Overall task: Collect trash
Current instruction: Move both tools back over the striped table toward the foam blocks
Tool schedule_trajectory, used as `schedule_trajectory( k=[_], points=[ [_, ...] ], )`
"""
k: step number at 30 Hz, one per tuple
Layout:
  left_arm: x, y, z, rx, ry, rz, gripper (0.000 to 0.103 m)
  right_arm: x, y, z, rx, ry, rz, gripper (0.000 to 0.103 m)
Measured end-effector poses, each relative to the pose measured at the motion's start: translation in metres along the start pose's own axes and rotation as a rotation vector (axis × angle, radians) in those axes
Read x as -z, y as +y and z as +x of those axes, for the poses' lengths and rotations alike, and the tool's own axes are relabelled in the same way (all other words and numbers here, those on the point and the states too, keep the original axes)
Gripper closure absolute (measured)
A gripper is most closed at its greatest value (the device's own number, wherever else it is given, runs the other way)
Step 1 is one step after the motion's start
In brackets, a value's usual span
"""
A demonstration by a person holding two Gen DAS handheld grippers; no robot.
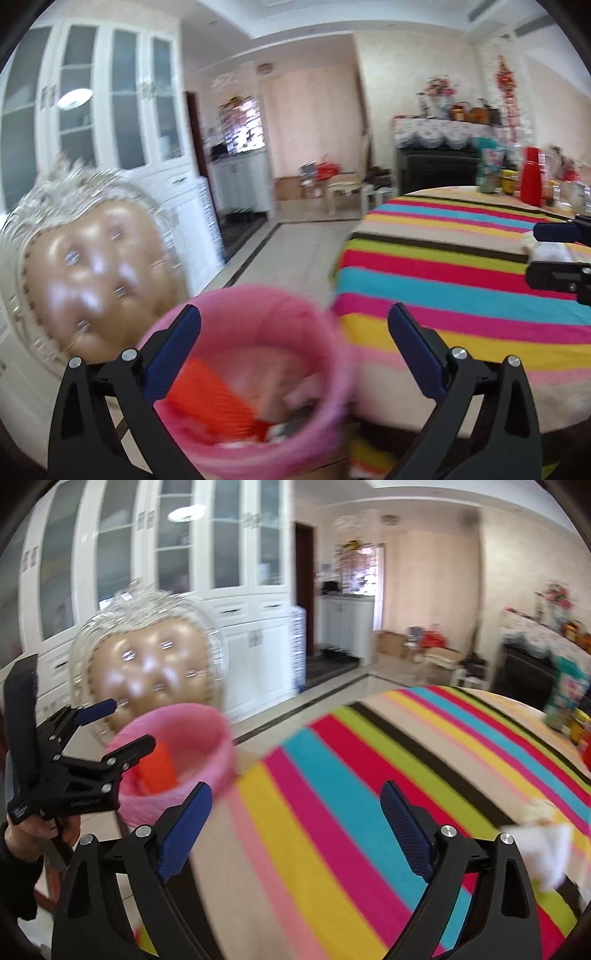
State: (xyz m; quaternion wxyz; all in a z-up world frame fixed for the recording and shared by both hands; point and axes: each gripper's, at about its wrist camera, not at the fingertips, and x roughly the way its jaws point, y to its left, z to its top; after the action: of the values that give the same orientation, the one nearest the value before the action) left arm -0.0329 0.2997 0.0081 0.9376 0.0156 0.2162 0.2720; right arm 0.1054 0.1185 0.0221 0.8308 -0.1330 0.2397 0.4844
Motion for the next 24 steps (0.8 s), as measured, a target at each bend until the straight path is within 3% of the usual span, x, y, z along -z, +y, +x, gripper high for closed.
schedule_trajectory(
  k=[9, 16, 19, 24],
  points=[
    [-0.033, -0.162, -0.007, 0.271, -0.034, 0.078, 0.005, 0.058, -0.119, -0.083, 0.267, -0.01, 0.152, 0.012],
    [-0.046, -0.284, -0.003, 0.462, 0.017, 0.073, 0.005, 0.108, -0.221, -0.144, 0.443, -0.008, 0.32, 0.012],
    [-0.051, -0.324, -0.003, 0.511, 0.028, 0.075, 0.005, 0.127, -0.256, -0.164, 0.501, -0.008, 0.385, 0.012],
    [-0.059, -0.376, 0.003, 0.527, 0.036, 0.08, 0.005, 0.154, -0.304, -0.182, 0.582, 0.0, 0.471, 0.012]
  ],
)
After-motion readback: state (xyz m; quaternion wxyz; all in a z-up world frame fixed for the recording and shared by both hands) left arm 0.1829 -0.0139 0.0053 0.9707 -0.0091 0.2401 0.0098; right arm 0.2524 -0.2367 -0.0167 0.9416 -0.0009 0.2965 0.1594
